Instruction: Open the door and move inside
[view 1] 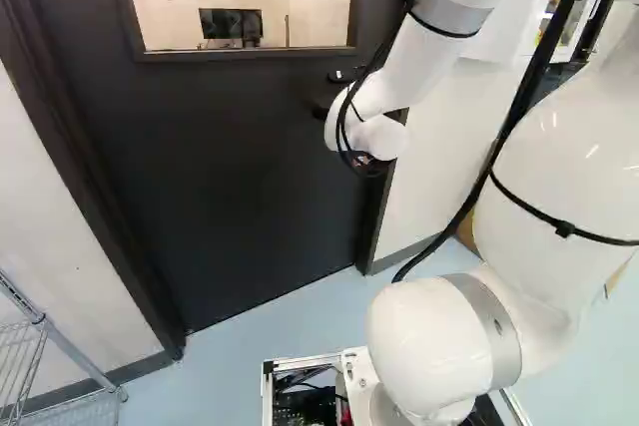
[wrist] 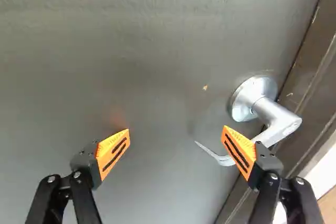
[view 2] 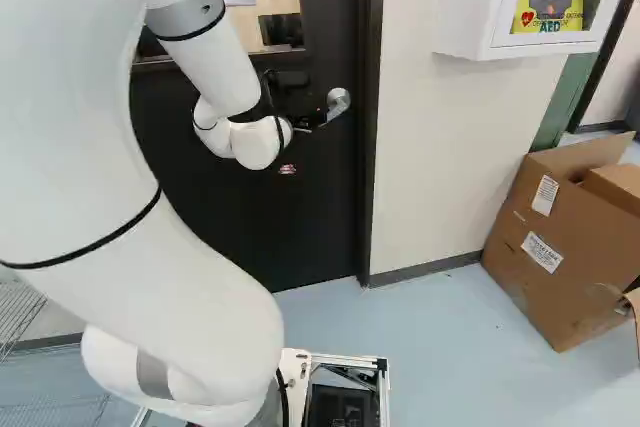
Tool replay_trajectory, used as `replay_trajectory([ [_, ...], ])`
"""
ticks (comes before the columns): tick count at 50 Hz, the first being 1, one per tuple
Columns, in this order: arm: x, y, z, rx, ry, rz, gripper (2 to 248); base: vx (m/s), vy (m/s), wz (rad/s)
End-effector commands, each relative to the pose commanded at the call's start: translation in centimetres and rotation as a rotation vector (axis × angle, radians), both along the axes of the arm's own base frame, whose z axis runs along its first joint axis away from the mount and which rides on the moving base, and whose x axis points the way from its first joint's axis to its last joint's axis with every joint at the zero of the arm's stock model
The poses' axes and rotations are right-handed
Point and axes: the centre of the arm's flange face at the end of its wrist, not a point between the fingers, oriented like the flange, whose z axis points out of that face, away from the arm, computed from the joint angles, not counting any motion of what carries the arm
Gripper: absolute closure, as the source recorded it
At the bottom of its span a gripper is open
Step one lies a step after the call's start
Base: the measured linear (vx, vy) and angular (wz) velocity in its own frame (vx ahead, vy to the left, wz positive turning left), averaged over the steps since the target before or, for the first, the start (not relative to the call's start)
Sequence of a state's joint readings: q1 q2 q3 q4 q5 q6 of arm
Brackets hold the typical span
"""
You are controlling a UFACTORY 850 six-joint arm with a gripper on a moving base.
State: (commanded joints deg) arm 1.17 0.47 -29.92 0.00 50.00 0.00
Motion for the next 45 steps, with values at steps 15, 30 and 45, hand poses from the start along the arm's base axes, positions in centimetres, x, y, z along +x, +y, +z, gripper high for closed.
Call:
replay_trajectory([
  [15,0.1,0.0,-1.5,-0.001,0.036,0.0,3,0.0,0.0,0.0],
  [30,0.3,0.0,-3.1,-0.001,0.071,0.0,3,0.0,0.0,0.0],
  [45,0.4,0.0,-4.6,-0.002,0.107,0.0,3,0.0,0.0,0.0],
])
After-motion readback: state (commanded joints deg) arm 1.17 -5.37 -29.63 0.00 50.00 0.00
